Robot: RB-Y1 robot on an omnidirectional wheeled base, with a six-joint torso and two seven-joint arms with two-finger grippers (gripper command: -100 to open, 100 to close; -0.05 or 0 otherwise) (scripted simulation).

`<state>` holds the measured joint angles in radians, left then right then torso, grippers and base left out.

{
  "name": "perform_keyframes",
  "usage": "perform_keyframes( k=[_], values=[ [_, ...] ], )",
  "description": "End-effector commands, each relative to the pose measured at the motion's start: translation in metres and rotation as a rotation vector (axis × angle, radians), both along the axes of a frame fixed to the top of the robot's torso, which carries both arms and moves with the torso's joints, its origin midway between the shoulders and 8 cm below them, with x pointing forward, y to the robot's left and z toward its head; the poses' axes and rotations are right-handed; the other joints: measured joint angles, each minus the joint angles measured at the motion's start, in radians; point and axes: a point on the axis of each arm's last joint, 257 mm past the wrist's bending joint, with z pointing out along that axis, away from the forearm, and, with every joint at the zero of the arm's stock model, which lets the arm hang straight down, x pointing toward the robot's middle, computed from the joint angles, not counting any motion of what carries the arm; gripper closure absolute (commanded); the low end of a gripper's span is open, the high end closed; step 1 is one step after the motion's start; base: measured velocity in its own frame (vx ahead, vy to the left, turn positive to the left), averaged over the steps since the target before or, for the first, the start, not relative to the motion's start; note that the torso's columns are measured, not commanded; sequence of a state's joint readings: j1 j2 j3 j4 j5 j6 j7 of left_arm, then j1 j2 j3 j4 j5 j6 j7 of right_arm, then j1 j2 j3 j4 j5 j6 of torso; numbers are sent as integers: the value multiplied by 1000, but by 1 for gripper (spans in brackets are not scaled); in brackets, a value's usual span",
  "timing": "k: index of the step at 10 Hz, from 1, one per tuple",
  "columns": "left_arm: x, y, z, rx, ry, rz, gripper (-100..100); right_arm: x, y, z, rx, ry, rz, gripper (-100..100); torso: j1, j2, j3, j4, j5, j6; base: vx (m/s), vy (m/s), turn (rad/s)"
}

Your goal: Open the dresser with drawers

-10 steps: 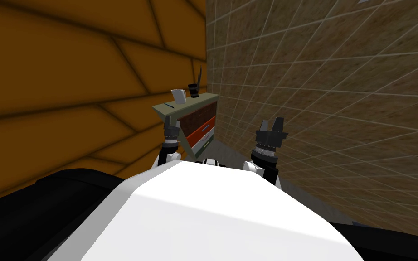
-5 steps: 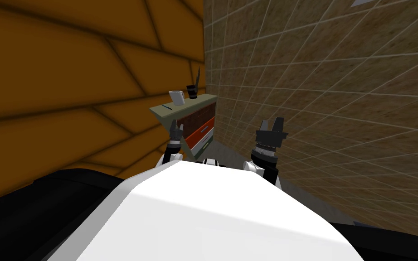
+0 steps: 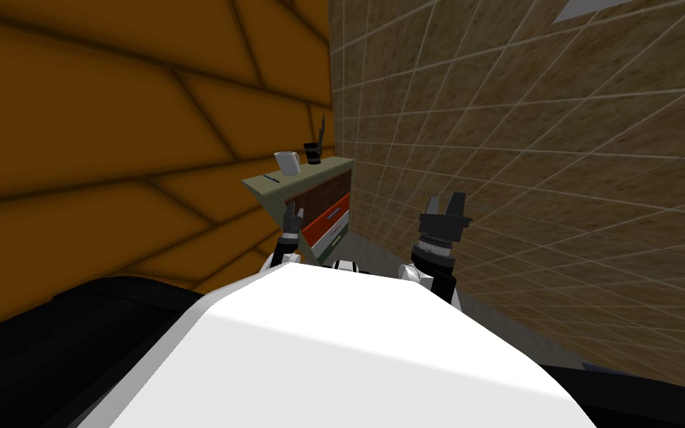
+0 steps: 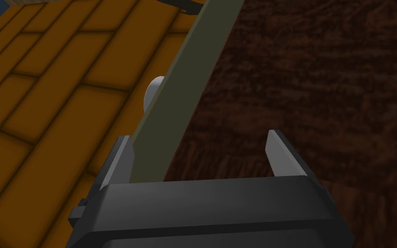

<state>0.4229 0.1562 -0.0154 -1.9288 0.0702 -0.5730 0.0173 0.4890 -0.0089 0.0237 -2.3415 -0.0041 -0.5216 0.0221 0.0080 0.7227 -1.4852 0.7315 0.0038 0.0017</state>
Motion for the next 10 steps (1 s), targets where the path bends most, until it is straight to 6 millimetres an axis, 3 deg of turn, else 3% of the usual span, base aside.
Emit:
perform_keyframes(
  k=[1,8,10],
  values=[
    [7,0,-24,4,45,0,-100,0,0,0,0,0,0,0,0,-1,0,0,0,0,28,0,-32],
    [16,-1,-74,11,129,-7,-100,0,0,0,0,0,0,0,5,-10,-5,-4,2,1,31,5,-27],
    [19,-3,-98,11,168,-11,-100,0,0,0,0,0,0,0,4,-12,-7,-4,2,2,41,0,-45]
  ],
)
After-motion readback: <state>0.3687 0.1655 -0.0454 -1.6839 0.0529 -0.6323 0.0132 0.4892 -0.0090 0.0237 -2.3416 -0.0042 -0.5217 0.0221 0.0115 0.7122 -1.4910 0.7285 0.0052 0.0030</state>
